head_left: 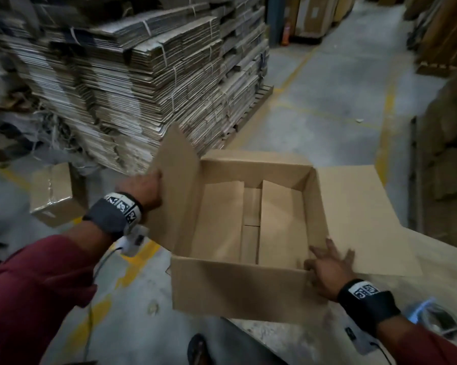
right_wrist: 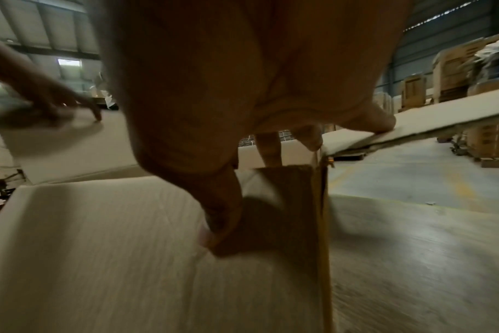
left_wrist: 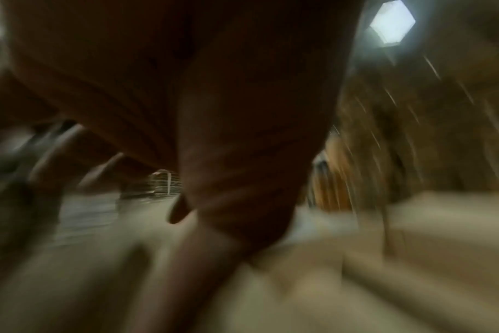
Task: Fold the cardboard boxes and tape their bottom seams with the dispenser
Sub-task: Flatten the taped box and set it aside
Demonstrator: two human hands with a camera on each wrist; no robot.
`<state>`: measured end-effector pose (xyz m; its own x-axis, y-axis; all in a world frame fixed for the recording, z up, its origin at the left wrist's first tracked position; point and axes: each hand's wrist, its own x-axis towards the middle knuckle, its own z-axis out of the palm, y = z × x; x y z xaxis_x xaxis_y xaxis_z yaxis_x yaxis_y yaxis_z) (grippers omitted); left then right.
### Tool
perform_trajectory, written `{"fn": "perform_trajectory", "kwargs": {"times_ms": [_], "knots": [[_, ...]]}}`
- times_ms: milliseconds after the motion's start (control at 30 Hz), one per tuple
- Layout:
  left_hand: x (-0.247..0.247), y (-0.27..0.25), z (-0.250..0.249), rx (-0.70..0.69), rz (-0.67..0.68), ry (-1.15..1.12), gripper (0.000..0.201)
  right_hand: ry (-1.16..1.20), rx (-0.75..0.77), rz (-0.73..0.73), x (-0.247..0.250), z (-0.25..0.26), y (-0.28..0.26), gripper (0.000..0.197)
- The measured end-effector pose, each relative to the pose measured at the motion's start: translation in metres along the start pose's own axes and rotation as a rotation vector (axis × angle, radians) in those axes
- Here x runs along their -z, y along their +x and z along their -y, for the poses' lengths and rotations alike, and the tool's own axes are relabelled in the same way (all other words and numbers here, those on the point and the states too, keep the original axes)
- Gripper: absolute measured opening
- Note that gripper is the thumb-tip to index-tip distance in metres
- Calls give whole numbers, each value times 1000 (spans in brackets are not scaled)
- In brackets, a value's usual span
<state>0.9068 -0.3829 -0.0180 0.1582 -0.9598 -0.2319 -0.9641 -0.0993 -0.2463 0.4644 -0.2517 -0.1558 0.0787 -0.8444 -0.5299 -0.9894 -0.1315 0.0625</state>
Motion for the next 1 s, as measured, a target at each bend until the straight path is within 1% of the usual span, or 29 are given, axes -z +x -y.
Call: {"fn": "perform_trajectory", "kwargs": {"times_ms": [33,67,100,133,167,200,233,267,300,333,367,400,433,467,500,533,567,600,633,700,733,767,800,867,900,967,1000], "knots": [[-15,0,14,65,38,200,69,-1,-9,12,1,-1,1,35],[-32,-3,22,49,88,325,82,-1,-15,7,2,0,2,32],[-53,-5,25,-61,179,336,107,14,-30,-7,1,0,4,31],[-71,-10,23,-199,315,200,134,47,-50,-29,1,-1,7,31],[-85,-13,15,-307,446,10,149,93,-69,-37,0,-4,11,31],[-101,-18,1,-384,510,-132,152,118,-61,-22,0,-7,15,31],[-115,-24,-18,-412,510,-196,147,126,-11,-17,0,-11,19,31],[-130,-31,-36,-382,462,-198,133,136,74,-36,-1,-14,23,37],[-140,-37,-54,-328,388,-191,110,151,153,-95,-1,-17,26,48],[-147,-43,-64,-275,318,-210,85,157,215,-174,0,-20,30,51],[-149,-45,-66,-234,276,-267,64,166,238,-278,4,-24,36,42],[-148,-44,-57,-221,242,-339,52,165,228,-359,11,-28,42,26],[-148,-42,-40,-214,195,-417,54,189,245,-384,26,-27,45,9],[-146,-41,-17,-194,129,-485,65,225,256,-388,45,-20,51,13],[-143,-39,7,-175,23,-556,79,241,273,-401,67,-8,55,18],[-137,-40,33,-143,-53,-606,85,249,298,-412,91,10,61,16],[-130,-40,62,-108,-79,-633,82,253,329,-430,117,32,69,22],[-120,-40,88,-76,-68,-643,74,253,377,-434,142,57,79,31],[-113,-36,117,-31,-48,-641,68,249,427,-432,168,86,90,32],[-108,-20,174,106,-44,-627,72,240,507,-423,206,148,123,29],[-115,-8,204,175,-15,-616,75,228,530,-399,221,179,143,34],[-121,2,230,230,37,-627,74,207,547,-370,233,212,164,40],[-130,12,252,279,97,-616,67,182,569,-339,241,244,186,42],[-150,37,286,319,146,-579,58,143,613,-261,250,306,231,39],[-167,55,303,321,167,-585,56,125,607,-220,248,333,256,38],[-213,94,326,346,244,-607,50,83,569,-124,232,380,312,37],[-240,114,334,351,277,-601,50,60,549,-66,220,402,341,33]]}}
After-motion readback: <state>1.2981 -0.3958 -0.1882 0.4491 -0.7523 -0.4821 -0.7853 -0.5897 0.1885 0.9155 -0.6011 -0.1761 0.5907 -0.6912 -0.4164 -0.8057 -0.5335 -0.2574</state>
